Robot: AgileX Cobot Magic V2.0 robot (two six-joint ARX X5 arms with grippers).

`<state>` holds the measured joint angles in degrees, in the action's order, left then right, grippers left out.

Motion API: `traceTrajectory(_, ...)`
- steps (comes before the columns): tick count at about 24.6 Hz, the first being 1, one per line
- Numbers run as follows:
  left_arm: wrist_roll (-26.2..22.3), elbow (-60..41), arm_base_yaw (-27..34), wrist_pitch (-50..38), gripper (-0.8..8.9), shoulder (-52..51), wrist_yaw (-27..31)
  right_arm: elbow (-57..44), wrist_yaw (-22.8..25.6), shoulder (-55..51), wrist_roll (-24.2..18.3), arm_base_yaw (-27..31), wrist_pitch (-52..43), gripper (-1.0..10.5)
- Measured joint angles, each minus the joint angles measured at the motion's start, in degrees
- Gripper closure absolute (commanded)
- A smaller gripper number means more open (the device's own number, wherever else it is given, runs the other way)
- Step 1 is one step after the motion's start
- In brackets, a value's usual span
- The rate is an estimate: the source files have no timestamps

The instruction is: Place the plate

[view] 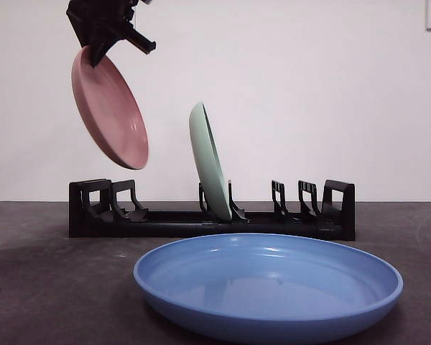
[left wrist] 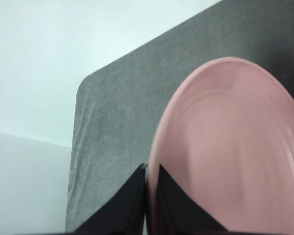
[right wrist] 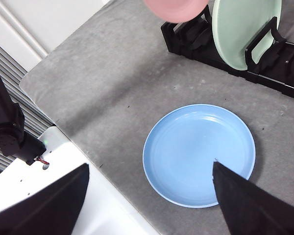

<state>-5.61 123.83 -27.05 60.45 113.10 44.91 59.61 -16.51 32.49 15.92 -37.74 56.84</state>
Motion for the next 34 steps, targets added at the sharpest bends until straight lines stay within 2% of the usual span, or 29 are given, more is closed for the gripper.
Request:
traceTrajectory(8,-0.3,0.5,-0.1,4.2,7.99,-5.2,-0.2,0.0,0.0,0.0,0.0,0.0,0.0,5.4)
traceTrajectory(12,1.0,0.7,-0.1,8.8,7.99,-9.2,-3.7,0.0,0.0,0.0,0.0,0.0,0.0,5.4)
traceTrajectory(17,4.1,0.7,-0.1,14.6,7.99,-13.9,-11.2,0.0,0.0,0.0,0.0,0.0,0.0,5.4)
traceTrajectory(26,8.5,0.1,-0.1,20.2,7.99,-23.7,-29.9,0.0,0.0,0.0,0.0,0.0,0.0,5.4)
traceTrajectory(30,9.2,-5.3,-0.3,20.0,7.99,-27.7,-36.7,0.0,0.2,0.0,0.0,0.0,0.0,5.4)
traceTrajectory(34,9.7,-14.2,-1.3,17.9,7.99,-31.1,-40.8,0.0,0.2,0.0,0.0,0.0,0.0,5.4)
